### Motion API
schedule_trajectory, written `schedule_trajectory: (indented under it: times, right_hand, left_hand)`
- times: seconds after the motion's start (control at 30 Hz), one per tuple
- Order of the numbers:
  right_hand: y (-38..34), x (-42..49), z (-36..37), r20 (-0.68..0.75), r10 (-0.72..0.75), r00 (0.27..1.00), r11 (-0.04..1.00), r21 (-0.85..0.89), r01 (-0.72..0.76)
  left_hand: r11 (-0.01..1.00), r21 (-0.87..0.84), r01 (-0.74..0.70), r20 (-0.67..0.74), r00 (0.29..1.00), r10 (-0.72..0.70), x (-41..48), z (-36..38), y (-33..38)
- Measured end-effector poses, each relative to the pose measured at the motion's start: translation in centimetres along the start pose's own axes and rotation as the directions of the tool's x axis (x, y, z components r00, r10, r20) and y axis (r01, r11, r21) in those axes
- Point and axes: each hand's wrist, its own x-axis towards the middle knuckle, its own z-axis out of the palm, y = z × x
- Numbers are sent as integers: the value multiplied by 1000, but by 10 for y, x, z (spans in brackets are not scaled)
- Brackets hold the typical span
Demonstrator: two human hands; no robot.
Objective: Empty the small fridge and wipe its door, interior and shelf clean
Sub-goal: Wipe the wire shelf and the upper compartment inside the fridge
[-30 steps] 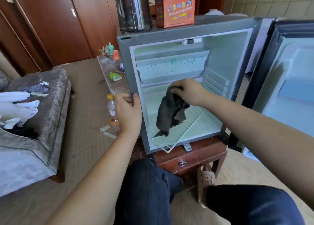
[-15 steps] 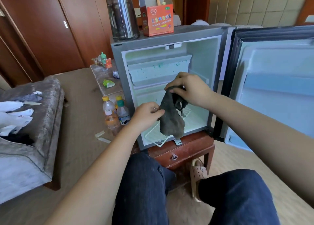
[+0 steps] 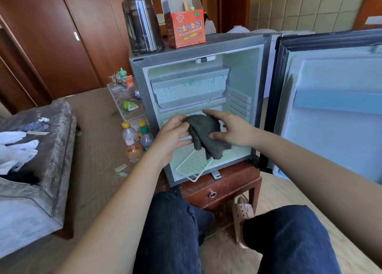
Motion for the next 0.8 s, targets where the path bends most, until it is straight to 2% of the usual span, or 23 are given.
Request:
schedule_trajectory:
  times: [0.07,0.13,0.23,0.27,0.37,0.43,0.5,0.6,0.67,0.73,0.8]
  right_hand:
    - [3,4,5,-10,30,1000,998,59,-29]
    - [6,7,8,-14,76,997,990,121,-74]
    - [16,10,13,-38,153,987,943,304,-135]
    - [20,12,16,-61,193,979,925,344,-161]
    - [38,21,24,-165,329,930,891,379,-248]
    - [53,27,29,-208,406,890,857,426,-291]
    - [64,36,33,-229,458,859,824,471,-314]
    - [71,67,27,-250,500,829,790,524,-319]
    - [71,103,12,-281,510,813,764,581,-279]
    - [69,146,-5,-359,524,772,746,631,-213]
    - [64,185,-24,-539,459,707,842,518,-151]
  left_hand:
    - [1000,-2,16,-20,1000,-16,1,-1,0]
    - [994,108,3,-105,994,8,3,-4,-1]
    - [922,372,-106,-259,942,213,7,-16,-6]
    - [889,437,-136,-321,900,295,9,-22,-9]
    - [830,536,-158,-521,712,472,11,-40,-18]
    - [802,574,-167,-564,629,535,18,-50,-28]
    - [812,564,-149,-560,654,509,29,-57,-39]
    - [900,401,-170,-544,747,383,44,-57,-47]
    - [896,407,-175,-528,756,388,52,-55,-43]
    - [899,383,-212,-543,736,405,60,-56,-39]
    - [910,334,-245,-565,721,401,67,-57,-33]
